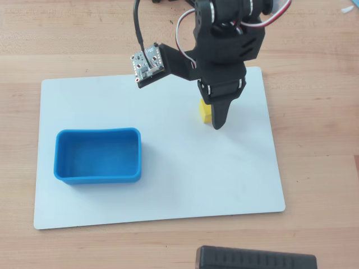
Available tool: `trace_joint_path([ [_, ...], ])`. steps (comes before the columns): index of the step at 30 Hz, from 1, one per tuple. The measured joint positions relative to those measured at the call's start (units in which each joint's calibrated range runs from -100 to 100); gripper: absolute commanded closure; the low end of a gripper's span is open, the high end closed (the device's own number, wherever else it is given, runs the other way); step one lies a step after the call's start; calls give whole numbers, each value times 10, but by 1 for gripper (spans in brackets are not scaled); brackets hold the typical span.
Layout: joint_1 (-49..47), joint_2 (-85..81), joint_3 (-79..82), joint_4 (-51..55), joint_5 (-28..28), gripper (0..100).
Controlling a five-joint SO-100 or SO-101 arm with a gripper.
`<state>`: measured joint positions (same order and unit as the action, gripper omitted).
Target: Pick up yellow cube and drop it in the blue rectangular bin
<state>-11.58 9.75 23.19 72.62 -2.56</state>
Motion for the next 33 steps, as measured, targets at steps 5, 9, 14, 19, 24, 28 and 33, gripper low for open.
trace_joint_path([
  [5,0,2,0,0,0,86],
  [9,0,6,0,0,0,91],
  [14,0,6,0,0,0,94],
  [19,0,6,-9,-4,0,94],
  [24,4,6,-65,25,0,94],
  [28,19,6,-143,79,-1,94],
  [33,29,6,-256,157,-2,94],
])
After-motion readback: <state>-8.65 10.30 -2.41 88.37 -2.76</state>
